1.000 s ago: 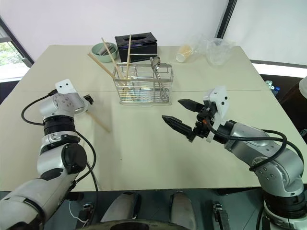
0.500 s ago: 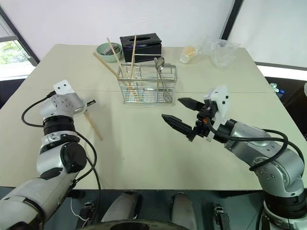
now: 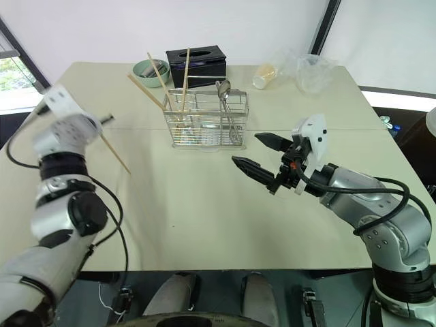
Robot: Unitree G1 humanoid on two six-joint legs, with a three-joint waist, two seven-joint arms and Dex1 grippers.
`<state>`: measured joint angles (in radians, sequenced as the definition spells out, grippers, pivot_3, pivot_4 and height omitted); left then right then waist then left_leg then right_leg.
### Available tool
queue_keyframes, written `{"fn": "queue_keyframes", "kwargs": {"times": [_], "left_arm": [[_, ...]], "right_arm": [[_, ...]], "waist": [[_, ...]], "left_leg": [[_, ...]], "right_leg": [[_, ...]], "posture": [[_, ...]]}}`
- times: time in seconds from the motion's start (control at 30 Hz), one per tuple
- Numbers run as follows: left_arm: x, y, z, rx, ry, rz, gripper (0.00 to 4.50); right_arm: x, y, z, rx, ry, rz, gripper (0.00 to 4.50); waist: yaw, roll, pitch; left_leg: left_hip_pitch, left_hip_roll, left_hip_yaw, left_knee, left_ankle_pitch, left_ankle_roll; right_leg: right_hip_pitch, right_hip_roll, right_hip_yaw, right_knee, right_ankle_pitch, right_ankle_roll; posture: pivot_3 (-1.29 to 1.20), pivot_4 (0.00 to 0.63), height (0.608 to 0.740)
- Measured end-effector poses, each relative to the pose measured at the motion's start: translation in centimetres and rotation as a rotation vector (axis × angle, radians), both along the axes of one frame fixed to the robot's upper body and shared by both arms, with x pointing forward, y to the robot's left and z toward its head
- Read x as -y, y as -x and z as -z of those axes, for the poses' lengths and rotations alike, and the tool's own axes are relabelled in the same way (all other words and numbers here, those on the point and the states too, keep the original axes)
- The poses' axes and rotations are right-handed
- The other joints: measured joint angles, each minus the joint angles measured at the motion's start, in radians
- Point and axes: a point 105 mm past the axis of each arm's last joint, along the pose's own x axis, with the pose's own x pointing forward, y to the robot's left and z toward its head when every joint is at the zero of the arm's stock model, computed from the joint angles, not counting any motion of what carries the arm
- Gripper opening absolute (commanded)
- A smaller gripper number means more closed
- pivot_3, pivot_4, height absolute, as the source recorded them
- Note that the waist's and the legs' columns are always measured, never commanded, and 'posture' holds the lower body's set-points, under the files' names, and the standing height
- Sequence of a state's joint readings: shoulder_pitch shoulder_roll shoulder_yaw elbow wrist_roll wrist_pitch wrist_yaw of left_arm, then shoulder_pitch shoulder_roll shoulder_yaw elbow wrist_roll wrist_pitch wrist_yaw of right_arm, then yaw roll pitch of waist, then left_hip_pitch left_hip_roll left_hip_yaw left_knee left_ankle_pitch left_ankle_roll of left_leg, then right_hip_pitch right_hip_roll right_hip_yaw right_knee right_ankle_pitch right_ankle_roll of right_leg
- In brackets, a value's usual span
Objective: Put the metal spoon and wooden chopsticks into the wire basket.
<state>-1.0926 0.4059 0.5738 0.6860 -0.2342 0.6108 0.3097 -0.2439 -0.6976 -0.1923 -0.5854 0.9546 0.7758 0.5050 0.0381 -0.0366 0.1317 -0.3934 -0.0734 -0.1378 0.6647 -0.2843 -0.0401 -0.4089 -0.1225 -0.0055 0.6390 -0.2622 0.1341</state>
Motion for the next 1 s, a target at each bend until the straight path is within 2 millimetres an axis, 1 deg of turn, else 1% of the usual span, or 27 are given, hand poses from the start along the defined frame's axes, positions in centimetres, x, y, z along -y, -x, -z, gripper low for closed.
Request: {"fn": "queue_keyframes", "kwargs": {"times": [0.07, 0.13, 0.17, 0.2, 0.23, 0.27, 0.3, 0.33, 0.43, 0.57, 0.63, 0.77, 0.83, 0.9, 1.0], "left_arm": [[0.2, -0.4, -6.0, 0.266, -0.003, 0.062, 0.02], [1.3, -0.2, -11.2, 0.496, 0.018, 0.153, 0.02], [1.9, 0.1, -13.3, 0.586, 0.029, 0.199, 0.02], [2.7, 0.4, -15.2, 0.669, 0.04, 0.252, 0.02], [3.3, 0.6, -16.5, 0.722, 0.046, 0.29, 0.02], [4.0, 0.7, -17.5, 0.763, 0.056, 0.331, 0.02], [4.6, 0.7, -18.1, 0.787, 0.067, 0.37, 0.02], [5.5, 0.5, -18.3, 0.801, 0.075, 0.413, 0.02], [8.5, -0.2, -17.9, 0.799, 0.063, 0.532, 0.02], [13.7, -0.6, -17.6, 0.789, -0.035, 0.718, 0.02], [15.5, -0.8, -16.9, 0.772, -0.059, 0.778, 0.02], [18.2, -1.2, -14.1, 0.711, -0.135, 0.85, 0.02], [19.2, -1.3, -13.3, 0.697, -0.182, 0.873, 0.02], [19.8, -1.2, -13.1, 0.699, -0.22, 0.88, 0.02], [20.0, -1.1, -13.2, 0.712, -0.255, 0.876, 0.02]], "right_arm": [[0.0, -0.1, -0.1, 0.001, 0.0, -0.002, 4.5], [-0.1, -0.1, -0.4, 0.012, -0.001, -0.007, 4.5], [-0.1, -0.1, -0.5, 0.014, 0.0, -0.009, 4.5], [-0.2, 0.0, -0.5, 0.016, 0.0, -0.012, 4.5], [-0.2, 0.0, -0.5, 0.016, 0.0, -0.012, 4.5], [-0.2, 0.0, -0.5, 0.015, -0.001, -0.009, 4.5], [-0.2, -0.1, -0.5, 0.013, -0.001, -0.003, 4.5], [-0.1, 0.0, -0.3, 0.009, -0.003, 0.002, 4.5], [-0.1, 0.1, -0.1, 0.002, -0.002, 0.013, 4.5], [-0.1, 0.5, 0.3, -0.004, -0.006, 0.037, 4.5], [0.2, 0.6, 0.5, -0.008, -0.005, 0.056, 4.5], [0.5, 0.7, 0.6, -0.012, -0.013, 0.089, 4.5], [0.6, 0.8, 0.4, -0.005, -0.019, 0.097, 4.5], [0.7, 0.9, 0.3, -0.001, -0.022, 0.107, 4.5], [0.8, 1.0, 0.3, -0.006, -0.028, 0.113, 4.5]], "waist": [[0.004, 0.0, 0.0], [0.004, 0.0, 0.0], [0.004, 0.0, 0.0], [0.002, 0.0, 0.0], [0.001, 0.0, 0.0], [-0.001, 0.001, -0.001], [-0.001, 0.001, 0.0], [0.0, 0.001, -0.001], [0.0, 0.0, 0.0], [-0.001, 0.0, 0.0], [-0.003, 0.001, 0.0], [-0.008, 0.002, 0.0], [-0.008, 0.002, 0.001], [-0.008, 0.002, 0.001], [-0.008, 0.002, 0.0]], "left_leg": [[-0.001, -0.001, 0.0, 0.0, 0.0, 0.0], [-0.001, -0.001, 0.0, 0.0, 0.0, 0.0], [-0.001, -0.002, 0.0, 0.0, 0.0, 0.0], [0.0, -0.002, 0.0, 0.0, 0.0, 0.001], [0.0, -0.003, 0.0, 0.0, -0.001, 0.001], [0.0, -0.003, 0.0, 0.0, -0.001, 0.002], [0.0, -0.003, 0.0, 0.0, -0.001, 0.002], [0.0, -0.002, 0.0, 0.0, -0.001, 0.002], [0.0, -0.002, -0.001, 0.0, 0.0, 0.002], [0.0, -0.002, 0.0, 0.0, 0.0, 0.002], [0.0, -0.002, 0.0, 0.0, 0.0, 0.002], [0.001, -0.001, 0.0, -0.001, 0.0, 0.002], [0.001, -0.001, 0.0, -0.001, 0.0, 0.002], [0.001, 0.0, 0.0, -0.001, 0.0, 0.002], [0.001, 0.0, 0.0, -0.001, 0.0, 0.002]], "right_leg": [[0.0, -0.001, 0.0, -0.001, 0.0, 0.0], [0.001, -0.002, -0.001, -0.004, 0.0, 0.0], [0.001, -0.002, -0.001, -0.005, 0.0, 0.0], [0.002, -0.003, -0.001, -0.005, 0.0, 0.0], [0.003, -0.003, -0.001, -0.005, 0.0, 0.001], [0.003, -0.004, -0.001, -0.005, 0.0, 0.001], [0.003, -0.003, -0.001, -0.004, 0.0, 0.001], [0.003, -0.003, -0.001, -0.004, 0.0, 0.001], [0.003, -0.002, -0.001, -0.004, 0.0, 0.001], [0.004, -0.002, -0.001, -0.004, 0.0, 0.001], [0.003, -0.002, -0.001, -0.004, 0.0, 0.001], [0.003, -0.001, -0.001, -0.004, 0.0, 0.001], [0.003, 0.0, -0.001, -0.004, 0.0, 0.001], [0.003, 0.0, -0.001, -0.004, 0.0, 0.001], [0.003, 0.0, -0.001, -0.004, 0.0, 0.001]], "posture": [[0.0, 0.15, 0.649], [0.0, 0.15, 0.649], [0.0, 0.15, 0.649], [0.0, 0.15, 0.649], [0.0, 0.15, 0.649], [0.0, 0.15, 0.649], [0.0, 0.15, 0.649], [0.0, 0.15, 0.649], [0.0, 0.15, 0.649], [0.0, 0.15, 0.649], [0.0, 0.15, 0.649], [0.0, 0.15, 0.649], [0.0, 0.15, 0.649], [0.0, 0.15, 0.649], [0.0, 0.15, 0.649]]}}
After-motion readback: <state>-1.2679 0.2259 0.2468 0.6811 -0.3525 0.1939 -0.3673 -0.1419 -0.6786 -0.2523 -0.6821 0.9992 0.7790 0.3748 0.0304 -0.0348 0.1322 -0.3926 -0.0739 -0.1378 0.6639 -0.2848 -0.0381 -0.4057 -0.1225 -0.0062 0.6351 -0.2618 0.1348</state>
